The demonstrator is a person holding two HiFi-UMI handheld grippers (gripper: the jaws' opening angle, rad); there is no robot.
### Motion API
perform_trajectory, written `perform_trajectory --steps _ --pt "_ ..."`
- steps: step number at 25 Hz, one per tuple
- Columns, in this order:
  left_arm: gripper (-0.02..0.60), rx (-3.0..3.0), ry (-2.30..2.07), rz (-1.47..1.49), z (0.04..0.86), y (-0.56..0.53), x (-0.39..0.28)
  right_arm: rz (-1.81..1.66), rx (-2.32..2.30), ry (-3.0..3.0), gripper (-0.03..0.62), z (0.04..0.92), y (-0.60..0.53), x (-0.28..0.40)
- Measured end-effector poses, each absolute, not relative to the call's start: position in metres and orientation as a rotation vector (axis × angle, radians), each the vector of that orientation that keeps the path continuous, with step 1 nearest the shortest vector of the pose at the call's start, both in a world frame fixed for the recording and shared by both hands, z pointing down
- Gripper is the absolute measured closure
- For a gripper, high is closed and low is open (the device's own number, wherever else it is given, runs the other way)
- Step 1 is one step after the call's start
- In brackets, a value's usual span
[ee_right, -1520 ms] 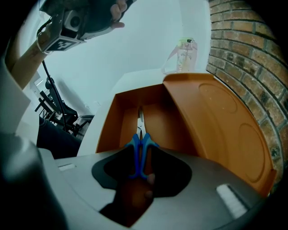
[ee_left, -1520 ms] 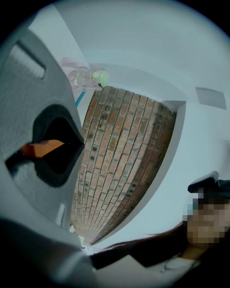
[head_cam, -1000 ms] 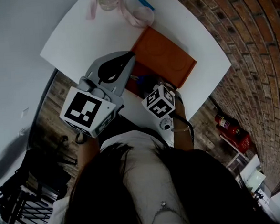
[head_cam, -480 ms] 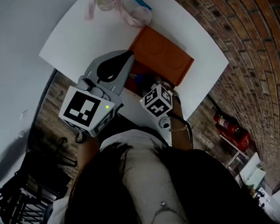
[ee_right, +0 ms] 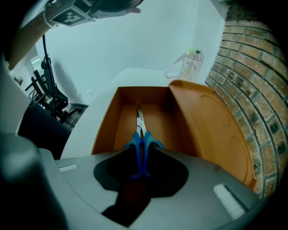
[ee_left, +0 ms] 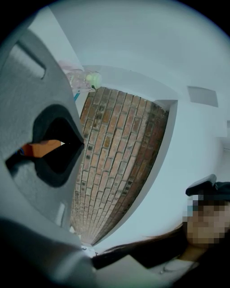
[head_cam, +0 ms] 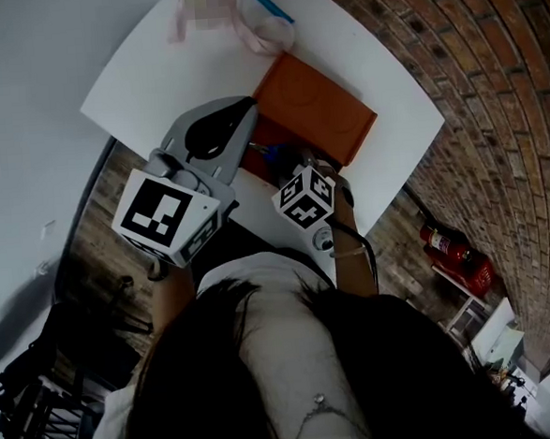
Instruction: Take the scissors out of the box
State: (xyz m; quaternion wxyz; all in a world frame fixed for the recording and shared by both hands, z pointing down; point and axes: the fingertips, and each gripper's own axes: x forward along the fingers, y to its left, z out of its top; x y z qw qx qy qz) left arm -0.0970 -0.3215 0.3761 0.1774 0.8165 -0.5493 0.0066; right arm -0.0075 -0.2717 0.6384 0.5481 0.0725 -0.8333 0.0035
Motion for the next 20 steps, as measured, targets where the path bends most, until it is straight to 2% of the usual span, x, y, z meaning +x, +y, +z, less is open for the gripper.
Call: perform_trajectory --steps 20 --pt "0.581 2.393 -1.548 0.027 0.351 -0.301 -0.1 0.003 0.283 -1.974 0.499 0.618 -0.269 0.002"
